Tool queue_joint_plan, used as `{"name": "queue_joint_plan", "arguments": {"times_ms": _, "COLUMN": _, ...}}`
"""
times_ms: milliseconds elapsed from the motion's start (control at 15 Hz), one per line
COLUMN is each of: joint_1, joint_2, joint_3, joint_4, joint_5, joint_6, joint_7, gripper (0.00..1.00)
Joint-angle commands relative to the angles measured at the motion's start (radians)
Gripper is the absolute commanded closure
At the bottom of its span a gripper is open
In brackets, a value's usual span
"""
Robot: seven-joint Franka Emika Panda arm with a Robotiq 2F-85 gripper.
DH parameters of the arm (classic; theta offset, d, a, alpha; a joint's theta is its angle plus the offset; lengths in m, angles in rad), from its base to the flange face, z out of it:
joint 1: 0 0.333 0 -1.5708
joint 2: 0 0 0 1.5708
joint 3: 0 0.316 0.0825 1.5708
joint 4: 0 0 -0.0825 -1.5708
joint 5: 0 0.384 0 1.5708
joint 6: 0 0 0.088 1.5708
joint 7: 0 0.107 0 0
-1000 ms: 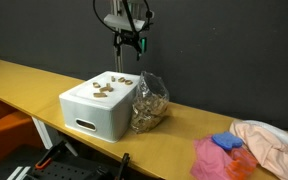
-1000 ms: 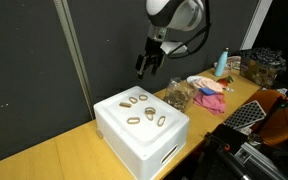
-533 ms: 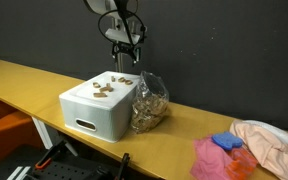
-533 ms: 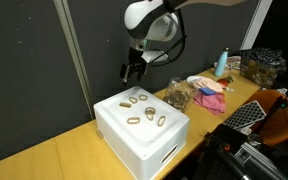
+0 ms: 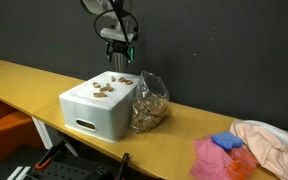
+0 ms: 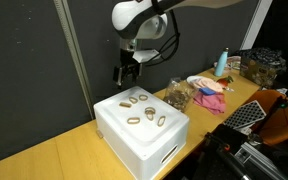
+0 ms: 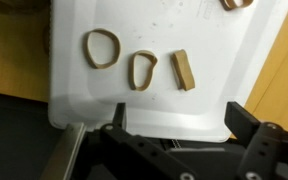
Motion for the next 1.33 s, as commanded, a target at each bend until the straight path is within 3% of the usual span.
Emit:
{"name": "queue_joint_plan", "arguments": {"times_ms": 0, "joint_1": 0.010, "joint_2": -0.019, "joint_3": -0.010, "joint_4": -0.007, "joint_5": -0.057, "joint_6": -0.027, "joint_7": 0.038, "gripper": 0.00}}
{"name": "queue_joint_plan", "arguments": {"times_ms": 1267, "joint_1": 0.016, "joint_2": 0.054, "joint_3": 0.003, "joint_4": -0.016, "joint_5": -0.084, "joint_6": -0.005, "joint_7": 0.027, "gripper": 0.00}}
